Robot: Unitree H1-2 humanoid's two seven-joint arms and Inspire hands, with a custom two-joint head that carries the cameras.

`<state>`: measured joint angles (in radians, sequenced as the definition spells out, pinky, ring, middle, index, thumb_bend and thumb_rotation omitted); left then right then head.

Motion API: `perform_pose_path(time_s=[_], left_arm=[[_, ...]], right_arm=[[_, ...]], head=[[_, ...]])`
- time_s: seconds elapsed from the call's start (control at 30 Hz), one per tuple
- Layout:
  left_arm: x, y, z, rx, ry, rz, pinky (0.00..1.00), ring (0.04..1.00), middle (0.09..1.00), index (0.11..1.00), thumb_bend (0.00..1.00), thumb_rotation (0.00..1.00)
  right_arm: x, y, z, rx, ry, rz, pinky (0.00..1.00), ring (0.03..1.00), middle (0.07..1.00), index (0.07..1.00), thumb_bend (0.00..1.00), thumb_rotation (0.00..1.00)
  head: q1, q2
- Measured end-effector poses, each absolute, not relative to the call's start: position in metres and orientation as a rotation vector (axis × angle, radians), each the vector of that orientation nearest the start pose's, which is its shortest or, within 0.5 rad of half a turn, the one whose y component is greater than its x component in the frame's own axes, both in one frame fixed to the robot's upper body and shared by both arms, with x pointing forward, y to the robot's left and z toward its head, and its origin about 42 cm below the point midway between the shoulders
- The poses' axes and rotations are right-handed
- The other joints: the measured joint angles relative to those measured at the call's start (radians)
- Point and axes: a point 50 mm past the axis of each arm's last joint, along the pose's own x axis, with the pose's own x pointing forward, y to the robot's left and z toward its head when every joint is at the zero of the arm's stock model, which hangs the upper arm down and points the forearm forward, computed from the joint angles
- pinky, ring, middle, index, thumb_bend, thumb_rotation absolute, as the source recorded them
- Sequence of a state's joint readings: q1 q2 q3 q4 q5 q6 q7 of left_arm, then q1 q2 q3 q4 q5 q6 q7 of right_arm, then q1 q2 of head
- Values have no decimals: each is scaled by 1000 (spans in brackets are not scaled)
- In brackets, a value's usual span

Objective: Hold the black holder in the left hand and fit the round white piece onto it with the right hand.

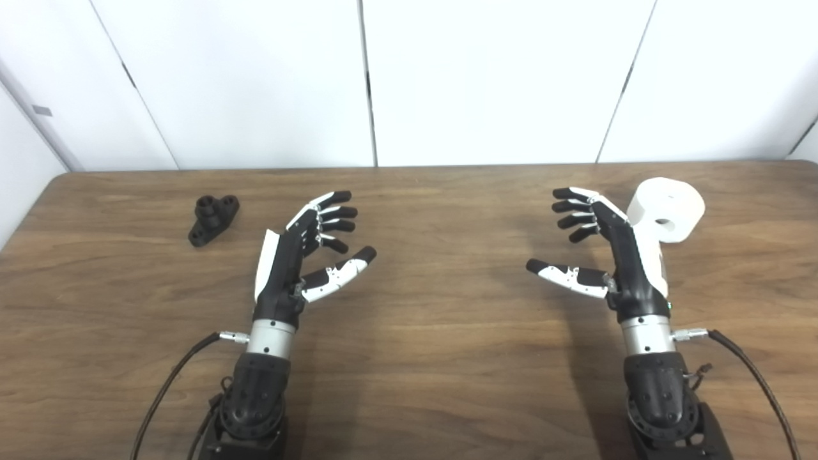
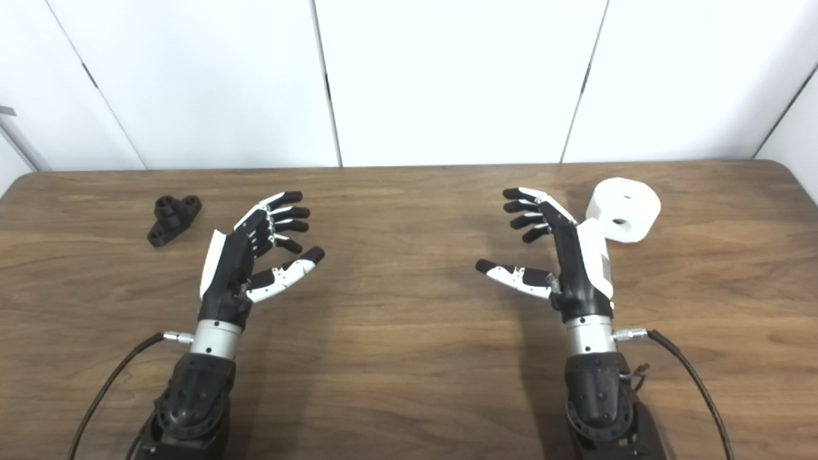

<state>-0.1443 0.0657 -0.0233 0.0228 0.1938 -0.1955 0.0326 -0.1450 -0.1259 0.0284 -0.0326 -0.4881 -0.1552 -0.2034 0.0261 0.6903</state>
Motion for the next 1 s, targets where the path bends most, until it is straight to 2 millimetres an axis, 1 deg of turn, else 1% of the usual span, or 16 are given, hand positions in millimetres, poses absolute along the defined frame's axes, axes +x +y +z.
perform_pose_path(time_s=[0.33,0.4,0.43,0.5,0.53,0.57,0.63,0.67,0.73,0.8,0.83,0.87,1.0], left_arm=[[327,212,145,253,-319,-38,508,662,715,759,665,87],[327,212,145,255,-319,-38,511,660,713,754,665,92],[327,211,144,255,-318,-39,502,658,711,749,664,86],[327,209,142,252,-312,-43,501,659,713,747,660,69],[327,207,140,246,-313,-45,519,671,718,745,662,47],[328,204,137,241,-309,-48,530,676,719,743,665,40],[328,199,127,232,-293,-59,549,685,722,741,661,32],[328,196,123,232,-289,-66,557,689,725,742,656,34],[330,192,124,237,-324,-78,559,696,727,742,652,38],[334,188,124,253,-347,-76,550,696,724,736,651,20],[335,187,124,256,-352,-75,546,693,722,731,653,9],[337,186,124,257,-354,-74,542,690,719,724,656,4],[341,183,125,266,-364,-54,539,680,710,702,656,0]], right_arm=[[325,-234,163,-575,-395,-130,479,600,675,723,616,24],[325,-234,162,-574,-395,-130,474,594,673,721,623,25],[325,-234,162,-574,-394,-130,477,596,672,723,622,30],[325,-236,161,-579,-389,-129,476,597,672,726,619,37],[325,-238,160,-585,-388,-127,472,597,670,723,627,24],[326,-241,159,-589,-389,-125,472,598,670,723,627,17],[327,-249,155,-590,-388,-120,477,601,670,722,626,6],[327,-254,153,-594,-382,-123,482,601,671,722,627,3],[327,-261,149,-599,-365,-127,489,600,670,720,631,0],[326,-264,148,-592,-358,-134,495,599,670,717,634,0],[325,-265,147,-587,-356,-135,497,599,671,716,638,0],[324,-265,147,-581,-354,-135,493,597,671,713,639,0],[322,-264,147,-564,-355,-135,481,592,670,707,639,0]], head=[[14,-6],[67,-20],[119,-32],[175,-51],[214,-66],[254,-90],[255,-91],[277,-106],[323,-152],[330,-158],[342,-172],[347,-176],[348,-175]])
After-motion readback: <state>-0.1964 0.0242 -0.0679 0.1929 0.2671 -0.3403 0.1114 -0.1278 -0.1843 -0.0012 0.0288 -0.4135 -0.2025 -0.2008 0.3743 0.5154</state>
